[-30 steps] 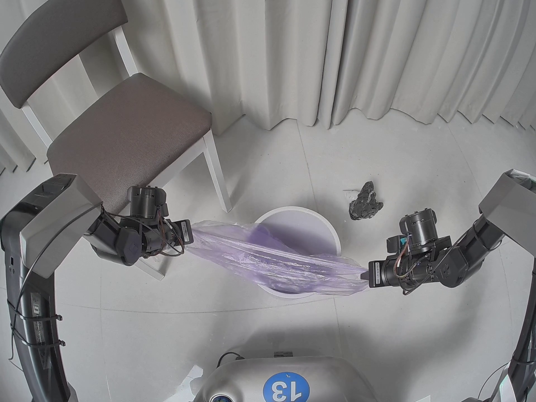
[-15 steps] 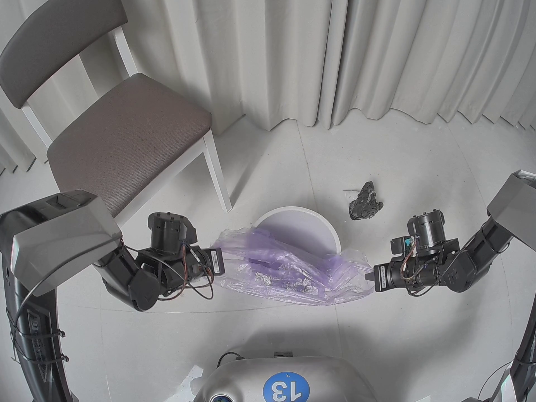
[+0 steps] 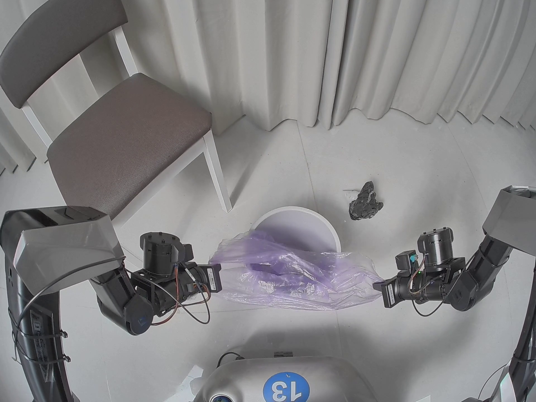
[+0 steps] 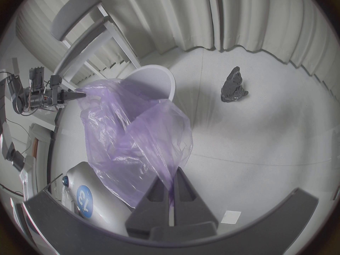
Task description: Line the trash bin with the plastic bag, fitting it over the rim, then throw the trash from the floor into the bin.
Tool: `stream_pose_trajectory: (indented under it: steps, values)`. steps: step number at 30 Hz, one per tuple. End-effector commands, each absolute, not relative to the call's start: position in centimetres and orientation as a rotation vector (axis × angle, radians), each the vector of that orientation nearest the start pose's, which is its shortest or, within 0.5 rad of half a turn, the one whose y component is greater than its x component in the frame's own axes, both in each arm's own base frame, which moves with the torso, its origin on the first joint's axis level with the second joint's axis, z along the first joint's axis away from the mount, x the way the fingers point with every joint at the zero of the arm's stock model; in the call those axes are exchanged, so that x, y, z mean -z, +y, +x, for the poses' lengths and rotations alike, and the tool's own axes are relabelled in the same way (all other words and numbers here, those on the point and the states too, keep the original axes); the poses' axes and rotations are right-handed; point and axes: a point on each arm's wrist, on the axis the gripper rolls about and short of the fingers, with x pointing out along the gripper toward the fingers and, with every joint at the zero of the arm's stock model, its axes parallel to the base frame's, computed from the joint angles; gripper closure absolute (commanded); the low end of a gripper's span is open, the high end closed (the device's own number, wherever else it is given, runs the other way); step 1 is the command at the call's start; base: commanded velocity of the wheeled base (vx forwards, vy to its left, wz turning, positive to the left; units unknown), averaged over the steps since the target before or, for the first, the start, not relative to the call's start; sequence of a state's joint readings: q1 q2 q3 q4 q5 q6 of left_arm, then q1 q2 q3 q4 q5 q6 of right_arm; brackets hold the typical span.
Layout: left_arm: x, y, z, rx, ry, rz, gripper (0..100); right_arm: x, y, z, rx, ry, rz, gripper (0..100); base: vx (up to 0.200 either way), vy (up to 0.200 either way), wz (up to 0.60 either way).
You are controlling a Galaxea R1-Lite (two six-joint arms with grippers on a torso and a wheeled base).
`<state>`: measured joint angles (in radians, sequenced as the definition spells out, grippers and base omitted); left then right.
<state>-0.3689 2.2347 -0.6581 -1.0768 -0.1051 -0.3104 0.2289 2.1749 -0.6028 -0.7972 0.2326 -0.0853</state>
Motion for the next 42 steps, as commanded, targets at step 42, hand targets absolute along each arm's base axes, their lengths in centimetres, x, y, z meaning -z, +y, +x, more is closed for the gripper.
stream_pose_trajectory:
  steps: [42]
  values:
    - [-1.9,-11.0,39.3,0.340,0.506,-0.211,100,4.1,9.0,33.1,-0.442,0.723,-0.008,100,0.000,0.000,0.00]
